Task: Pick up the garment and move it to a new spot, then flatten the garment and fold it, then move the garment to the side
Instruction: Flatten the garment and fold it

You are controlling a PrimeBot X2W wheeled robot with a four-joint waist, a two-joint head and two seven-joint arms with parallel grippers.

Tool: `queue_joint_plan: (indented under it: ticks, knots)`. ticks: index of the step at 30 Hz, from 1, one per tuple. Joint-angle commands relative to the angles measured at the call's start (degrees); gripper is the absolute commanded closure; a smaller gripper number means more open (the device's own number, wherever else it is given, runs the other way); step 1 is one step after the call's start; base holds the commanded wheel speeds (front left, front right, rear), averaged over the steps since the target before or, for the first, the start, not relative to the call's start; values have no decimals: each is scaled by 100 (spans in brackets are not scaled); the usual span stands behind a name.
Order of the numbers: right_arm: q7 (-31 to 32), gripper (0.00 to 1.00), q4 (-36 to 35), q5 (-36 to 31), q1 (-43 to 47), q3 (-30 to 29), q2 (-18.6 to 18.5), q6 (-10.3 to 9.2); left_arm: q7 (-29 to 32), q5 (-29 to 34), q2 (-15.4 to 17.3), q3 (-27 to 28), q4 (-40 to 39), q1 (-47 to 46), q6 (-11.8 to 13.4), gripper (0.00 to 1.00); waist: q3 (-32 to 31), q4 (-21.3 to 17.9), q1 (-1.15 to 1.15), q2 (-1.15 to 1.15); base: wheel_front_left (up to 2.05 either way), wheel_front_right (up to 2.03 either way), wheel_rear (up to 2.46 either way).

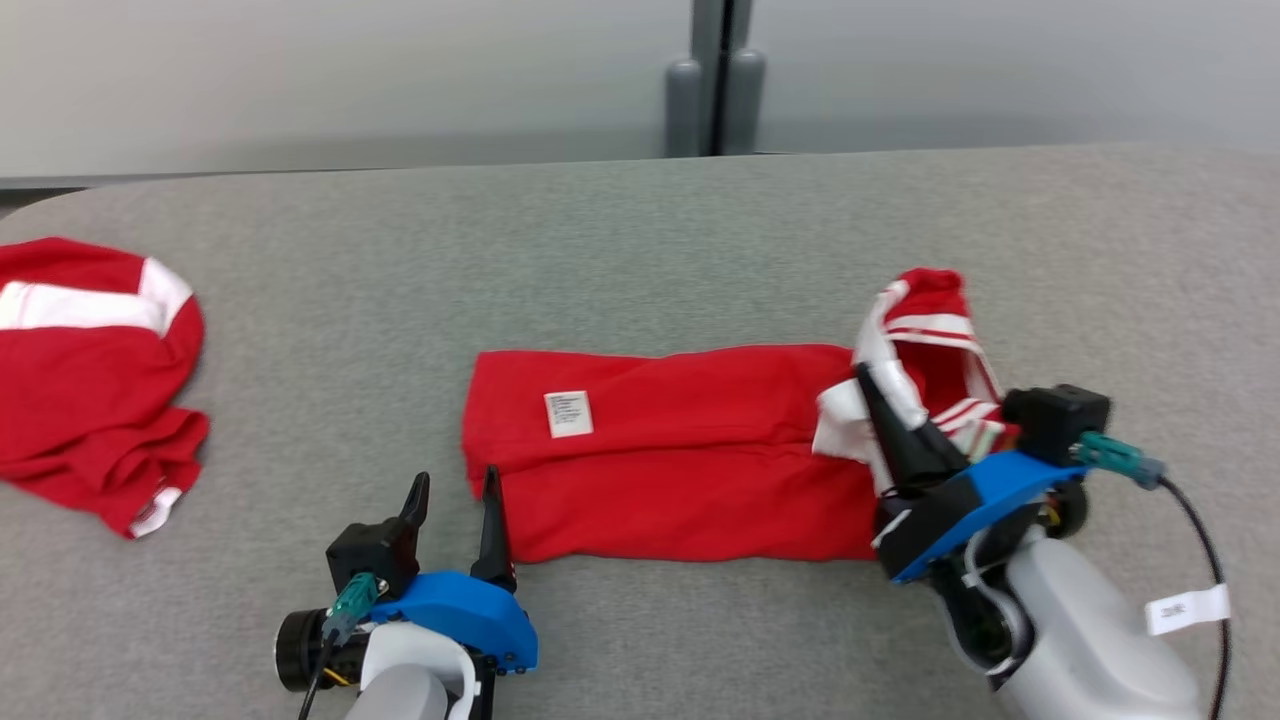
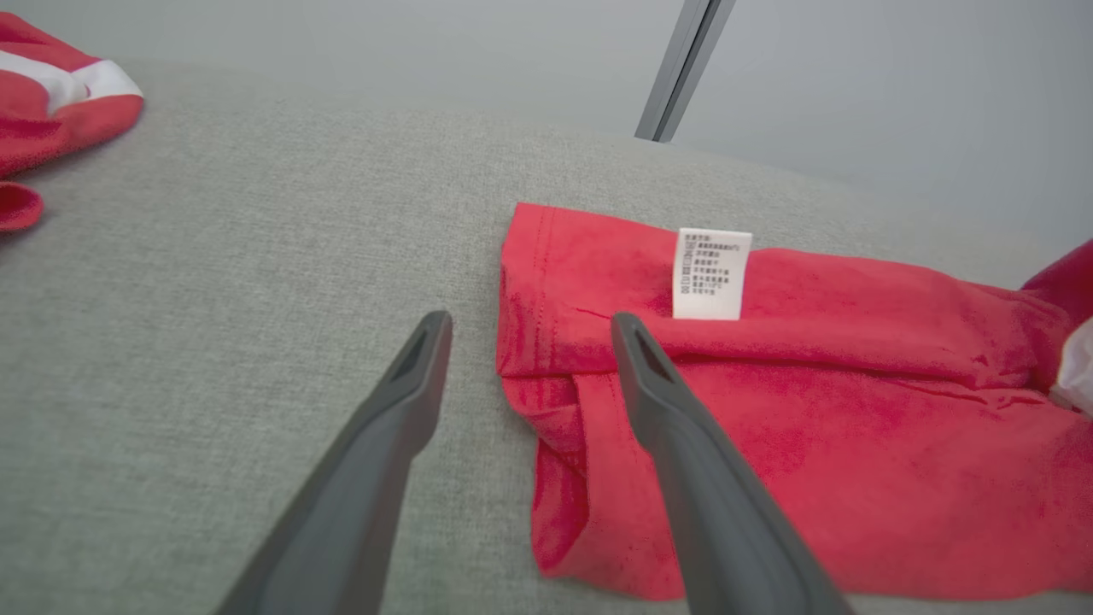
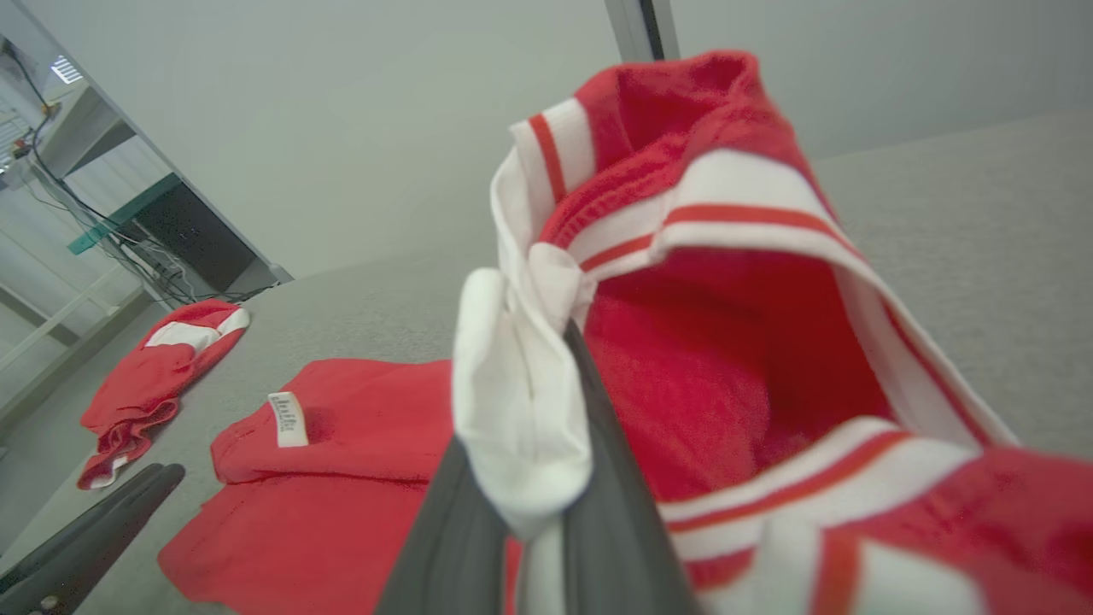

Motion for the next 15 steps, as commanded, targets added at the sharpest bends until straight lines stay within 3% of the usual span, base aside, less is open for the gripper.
queue_joint_plan:
  ticks: [1, 6, 15]
  knots:
    - [41, 100, -66, 30, 30, 74, 63, 2, -25, -20, 15, -40, 9, -54, 16, 0, 75, 147, 0, -1, 0, 0, 0]
    - [178, 100, -49, 6, -193, 605, 305, 2, -25, -72, 10, -261, 31, -100, 47, 0, 143, 703, 0, -1, 0, 0, 0]
    - [56, 100, 816, -156, -562, 972, 597, 2, -20, -199, 6, -522, 72, 13, 96, 0, 177, 1621, 0, -1, 0, 0, 0]
